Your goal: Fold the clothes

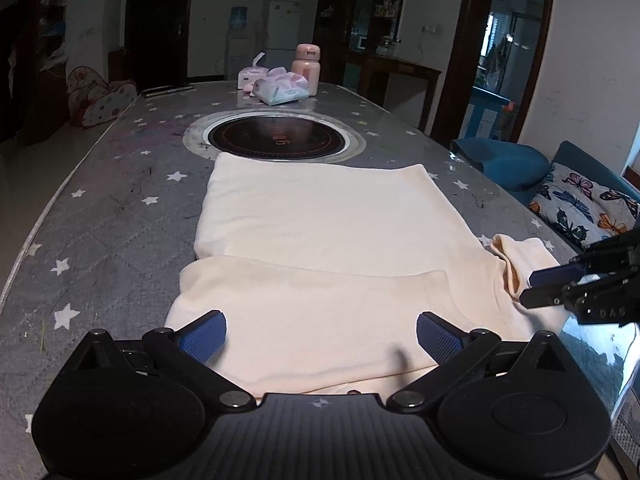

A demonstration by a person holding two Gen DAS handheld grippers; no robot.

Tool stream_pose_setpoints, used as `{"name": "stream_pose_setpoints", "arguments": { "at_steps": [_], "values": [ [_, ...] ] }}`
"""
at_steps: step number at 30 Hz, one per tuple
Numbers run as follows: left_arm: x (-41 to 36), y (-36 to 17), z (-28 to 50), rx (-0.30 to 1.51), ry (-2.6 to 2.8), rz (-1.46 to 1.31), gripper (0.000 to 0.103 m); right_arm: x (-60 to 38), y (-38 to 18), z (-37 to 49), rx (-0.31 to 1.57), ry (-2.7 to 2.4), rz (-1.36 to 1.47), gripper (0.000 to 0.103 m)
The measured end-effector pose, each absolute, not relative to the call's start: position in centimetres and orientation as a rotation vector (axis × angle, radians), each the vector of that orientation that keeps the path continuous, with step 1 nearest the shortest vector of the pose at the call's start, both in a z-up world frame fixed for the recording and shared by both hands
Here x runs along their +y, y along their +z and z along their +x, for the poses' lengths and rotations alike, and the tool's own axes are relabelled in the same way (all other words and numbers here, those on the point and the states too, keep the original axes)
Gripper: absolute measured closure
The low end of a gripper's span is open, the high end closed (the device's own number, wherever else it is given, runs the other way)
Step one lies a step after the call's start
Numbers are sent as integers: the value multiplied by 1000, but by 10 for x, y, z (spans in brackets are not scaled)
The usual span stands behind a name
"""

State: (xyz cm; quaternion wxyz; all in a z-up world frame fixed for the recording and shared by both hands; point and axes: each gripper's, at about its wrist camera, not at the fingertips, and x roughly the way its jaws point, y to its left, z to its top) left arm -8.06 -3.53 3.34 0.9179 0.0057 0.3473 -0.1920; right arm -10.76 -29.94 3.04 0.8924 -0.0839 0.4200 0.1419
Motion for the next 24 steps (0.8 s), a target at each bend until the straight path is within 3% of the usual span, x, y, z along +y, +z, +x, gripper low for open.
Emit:
{"name": "stream_pose_setpoints", "arguments": {
  "at_steps": [6, 8, 11, 24],
  "values": [
    [-35, 34, -82, 713, -382, 14, 0, -297, 21, -102, 866, 285, -178, 80],
    [-34, 34, -82, 713, -378, 16, 0, -299, 24, -102, 855, 285, -163, 93],
    [-30, 35, -81, 711, -373, 5, 0, -304, 34, -105, 832, 291, -124, 98],
    [-12, 41, -83, 679, -352, -28, 0, -276, 134, -86, 673, 516, 22, 98]
  ]
}}
